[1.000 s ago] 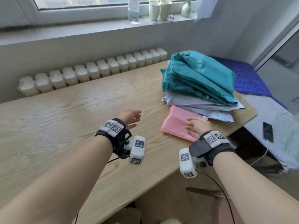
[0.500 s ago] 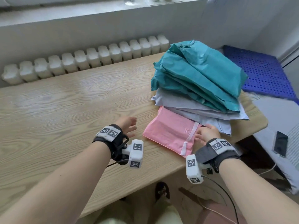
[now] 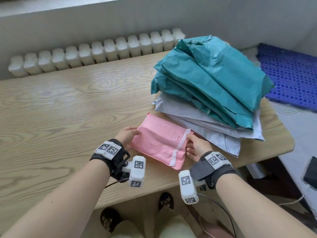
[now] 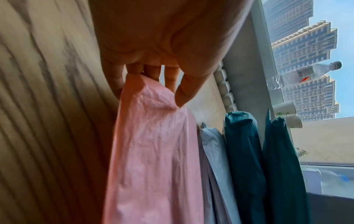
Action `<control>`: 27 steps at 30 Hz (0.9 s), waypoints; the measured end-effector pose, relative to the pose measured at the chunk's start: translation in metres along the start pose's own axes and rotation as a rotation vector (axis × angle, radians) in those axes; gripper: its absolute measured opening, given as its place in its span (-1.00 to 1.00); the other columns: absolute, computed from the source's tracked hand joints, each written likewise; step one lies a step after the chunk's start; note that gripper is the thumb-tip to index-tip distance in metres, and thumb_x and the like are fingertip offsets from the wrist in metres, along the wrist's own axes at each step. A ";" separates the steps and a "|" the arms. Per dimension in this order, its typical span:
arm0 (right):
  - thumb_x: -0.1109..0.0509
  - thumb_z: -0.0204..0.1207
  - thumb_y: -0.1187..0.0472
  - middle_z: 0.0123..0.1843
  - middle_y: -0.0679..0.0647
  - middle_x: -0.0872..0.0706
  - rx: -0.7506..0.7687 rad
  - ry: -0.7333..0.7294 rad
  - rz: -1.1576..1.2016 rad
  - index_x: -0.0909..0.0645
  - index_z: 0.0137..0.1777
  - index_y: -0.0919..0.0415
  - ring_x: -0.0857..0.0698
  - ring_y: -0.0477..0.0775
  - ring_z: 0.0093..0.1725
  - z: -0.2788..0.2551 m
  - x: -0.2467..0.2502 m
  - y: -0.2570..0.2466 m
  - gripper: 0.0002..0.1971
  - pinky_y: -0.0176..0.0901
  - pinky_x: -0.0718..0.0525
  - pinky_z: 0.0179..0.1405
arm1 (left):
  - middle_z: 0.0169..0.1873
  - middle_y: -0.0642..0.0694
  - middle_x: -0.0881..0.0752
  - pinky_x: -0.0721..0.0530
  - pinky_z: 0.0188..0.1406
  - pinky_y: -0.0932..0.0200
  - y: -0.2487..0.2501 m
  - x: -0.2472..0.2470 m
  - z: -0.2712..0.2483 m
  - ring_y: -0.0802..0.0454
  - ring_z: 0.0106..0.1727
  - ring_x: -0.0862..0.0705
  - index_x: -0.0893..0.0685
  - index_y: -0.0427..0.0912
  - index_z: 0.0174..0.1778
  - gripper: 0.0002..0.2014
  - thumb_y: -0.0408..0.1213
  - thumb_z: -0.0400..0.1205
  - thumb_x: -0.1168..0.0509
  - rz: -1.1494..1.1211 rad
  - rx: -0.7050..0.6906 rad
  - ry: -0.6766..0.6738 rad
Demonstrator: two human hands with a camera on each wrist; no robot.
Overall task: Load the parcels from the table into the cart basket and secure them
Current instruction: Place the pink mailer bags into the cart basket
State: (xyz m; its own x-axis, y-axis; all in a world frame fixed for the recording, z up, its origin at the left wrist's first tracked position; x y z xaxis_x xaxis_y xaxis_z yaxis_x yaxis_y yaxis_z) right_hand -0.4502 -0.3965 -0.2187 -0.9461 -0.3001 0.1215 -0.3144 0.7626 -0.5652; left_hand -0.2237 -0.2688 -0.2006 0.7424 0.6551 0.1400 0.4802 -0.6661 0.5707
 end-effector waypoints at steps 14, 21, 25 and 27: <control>-0.15 0.45 0.74 0.07 0.36 -0.68 0.170 -0.459 -0.167 -0.43 0.42 0.18 -0.72 0.11 -0.27 -0.076 -0.154 -0.053 -0.37 -0.11 -0.76 -0.32 | -0.73 -0.03 -0.54 -0.51 -0.76 0.44 0.022 0.140 -0.060 0.25 -0.84 -0.34 -0.63 -0.31 -0.16 -0.78 -0.46 0.71 -0.10 -0.524 -0.041 0.101; -0.35 0.55 0.38 0.06 0.23 -0.74 0.466 -0.610 -0.501 -0.56 0.31 0.23 -0.72 0.16 -0.03 -0.151 -0.241 -0.073 -0.67 -0.02 -0.74 -0.04 | -0.73 -0.02 -0.52 -0.51 -0.79 0.42 0.019 0.227 -0.099 0.26 -0.81 -0.37 -0.65 -0.36 -0.34 -0.68 -0.40 0.70 -0.14 -0.632 -0.112 0.131; -0.32 0.60 0.30 0.03 0.27 -0.75 0.486 -0.550 -0.512 -0.60 0.16 0.24 -0.74 0.19 -0.05 -0.177 -0.276 -0.068 -0.83 -0.08 -0.76 -0.15 | -0.53 -0.06 -0.66 -0.62 -0.64 0.35 0.005 0.277 -0.116 0.21 -0.68 -0.48 -0.62 -0.32 -0.03 -0.85 -0.31 0.67 -0.21 -0.668 -0.196 0.194; -0.31 0.60 0.30 -0.10 0.24 -0.75 0.474 -0.519 -0.486 -0.59 0.14 0.23 -0.74 0.16 -0.17 -0.185 -0.293 -0.062 -0.85 -0.12 -0.76 -0.26 | -0.34 -0.09 -0.65 -0.65 -0.59 0.29 -0.003 0.300 -0.123 0.15 -0.53 -0.54 -0.59 -0.27 0.06 -0.77 -0.16 0.70 -0.20 -0.728 -0.235 0.232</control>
State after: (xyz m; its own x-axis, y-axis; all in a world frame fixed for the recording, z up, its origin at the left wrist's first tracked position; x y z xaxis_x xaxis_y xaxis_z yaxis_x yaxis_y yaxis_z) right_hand -0.1674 -0.2500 -0.0679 -0.5227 -0.8447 0.1150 -0.5014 0.1956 -0.8428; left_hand -0.0600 -0.0260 -0.0610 0.1518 0.9712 -0.1835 0.6766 0.0332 0.7356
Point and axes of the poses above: each hand's wrist, its own z-axis towards the middle knuckle, its own x-axis out of the back of the hand, y = z × x, the point moved 6 cm from there along z, towards the middle knuckle
